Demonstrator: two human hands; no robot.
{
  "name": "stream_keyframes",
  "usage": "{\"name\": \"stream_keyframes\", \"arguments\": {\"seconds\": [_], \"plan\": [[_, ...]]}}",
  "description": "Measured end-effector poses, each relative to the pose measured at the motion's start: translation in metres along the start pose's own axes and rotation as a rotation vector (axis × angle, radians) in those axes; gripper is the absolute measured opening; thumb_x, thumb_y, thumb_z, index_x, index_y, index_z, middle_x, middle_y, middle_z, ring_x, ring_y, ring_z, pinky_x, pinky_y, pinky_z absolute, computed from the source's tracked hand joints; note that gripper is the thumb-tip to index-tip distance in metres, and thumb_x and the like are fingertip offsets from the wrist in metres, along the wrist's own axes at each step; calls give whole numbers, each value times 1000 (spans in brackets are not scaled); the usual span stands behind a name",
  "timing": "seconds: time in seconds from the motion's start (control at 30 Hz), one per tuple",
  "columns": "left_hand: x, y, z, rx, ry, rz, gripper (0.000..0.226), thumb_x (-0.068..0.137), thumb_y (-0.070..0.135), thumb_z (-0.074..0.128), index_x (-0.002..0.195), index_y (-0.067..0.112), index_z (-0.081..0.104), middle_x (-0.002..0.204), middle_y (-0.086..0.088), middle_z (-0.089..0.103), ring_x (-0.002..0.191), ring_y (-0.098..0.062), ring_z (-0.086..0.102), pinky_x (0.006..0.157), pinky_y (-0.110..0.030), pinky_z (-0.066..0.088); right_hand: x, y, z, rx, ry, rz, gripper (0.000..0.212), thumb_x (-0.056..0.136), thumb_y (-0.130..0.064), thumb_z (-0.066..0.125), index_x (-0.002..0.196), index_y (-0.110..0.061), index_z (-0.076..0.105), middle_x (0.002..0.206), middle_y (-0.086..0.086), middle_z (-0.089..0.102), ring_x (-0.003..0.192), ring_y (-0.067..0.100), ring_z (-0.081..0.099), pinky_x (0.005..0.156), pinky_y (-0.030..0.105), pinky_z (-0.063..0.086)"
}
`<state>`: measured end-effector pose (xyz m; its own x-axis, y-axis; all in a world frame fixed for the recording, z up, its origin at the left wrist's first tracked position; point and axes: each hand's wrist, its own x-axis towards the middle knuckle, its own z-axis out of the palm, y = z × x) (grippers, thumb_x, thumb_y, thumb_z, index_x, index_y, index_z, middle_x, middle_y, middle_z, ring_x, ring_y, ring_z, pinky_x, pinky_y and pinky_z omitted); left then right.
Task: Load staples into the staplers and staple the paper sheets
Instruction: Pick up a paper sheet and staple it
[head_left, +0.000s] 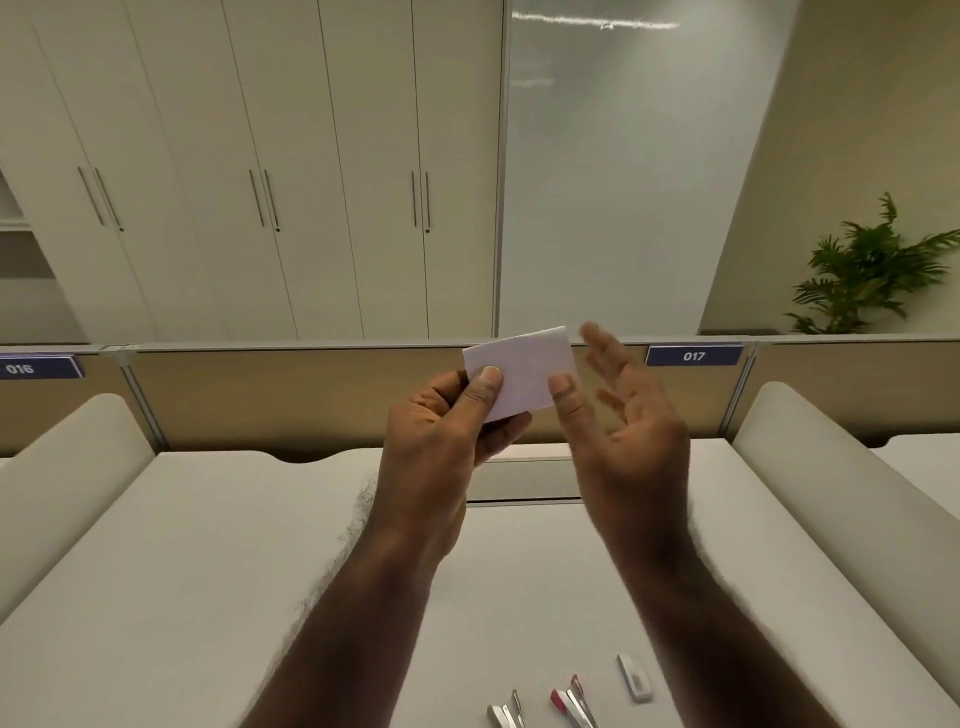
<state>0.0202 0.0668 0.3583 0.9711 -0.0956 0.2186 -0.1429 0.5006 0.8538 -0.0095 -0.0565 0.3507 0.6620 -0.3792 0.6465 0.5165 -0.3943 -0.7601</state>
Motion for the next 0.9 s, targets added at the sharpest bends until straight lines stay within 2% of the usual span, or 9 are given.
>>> {"name": "stream_keyframes", "arguments": {"seconds": [0.07,0.1,0.17,0.23,0.37,0.5,0.6,0.77,0.9], "plan": [[1,2,-1,29,-22,-5,12,90,14,61,89,15,73,82,-5,76,80,-18,72,68,-27,61,12,-7,-5,246,-127,229,57,79,-39,66,131,-20,52,112,-1,69,103,10,67,80,24,57],[1,3,-1,43,-34,-6,12,89,14,62,87,16,73,82,-6,75,79,-19,73,67,-26,61,17,-8,-7,330,-184,316,52,75,-37,67,123,-20,57,104,1,71,97,15,70,74,26,59],[3,6,-2,63,-57,-1,9,86,17,65,86,16,73,83,-6,75,80,-20,73,67,-26,61,23,-8,-11,387,-252,395,38,70,-35,68,104,-18,68,95,4,75,88,20,72,70,30,60],[4,7,-3,84,-85,7,18,76,24,69,90,13,72,85,-6,75,84,-21,73,67,-26,60,25,-6,-13,404,-279,423,33,69,-33,69,97,-15,71,92,7,76,84,21,72,72,31,60],[5,8,-4,101,-137,-6,26,70,25,70,92,11,72,86,-6,75,83,-20,72,67,-26,59,26,-5,-15,430,-306,434,37,70,-30,70,100,-9,70,91,9,75,82,20,72,70,28,59],[6,7,-5,114,-159,-11,24,73,24,69,94,13,71,85,-4,76,83,-19,73,67,-26,59,26,-3,-16,402,-315,419,31,67,-31,69,93,-15,70,85,3,76,83,22,73,71,27,61],[6,6,-7,169,-173,3,27,70,28,69,95,17,71,84,-1,76,82,-19,73,68,-27,59,26,-5,-16,388,-343,407,32,68,-29,70,96,-14,70,89,6,76,84,23,74,73,30,61],[6,0,-8,259,-155,33,21,76,30,66,94,20,70,81,1,75,79,-20,72,62,-26,58,23,-5,-14,341,-344,342,31,69,-32,68,94,-15,71,84,0,76,81,19,73,70,22,59],[4,-6,-6,285,-118,34,27,80,31,65,102,14,68,90,-7,74,82,-22,72,62,-26,58,16,-3,-8,286,-290,288,25,70,-37,66,92,-25,69,87,-3,74,81,18,73,68,20,58]]}}
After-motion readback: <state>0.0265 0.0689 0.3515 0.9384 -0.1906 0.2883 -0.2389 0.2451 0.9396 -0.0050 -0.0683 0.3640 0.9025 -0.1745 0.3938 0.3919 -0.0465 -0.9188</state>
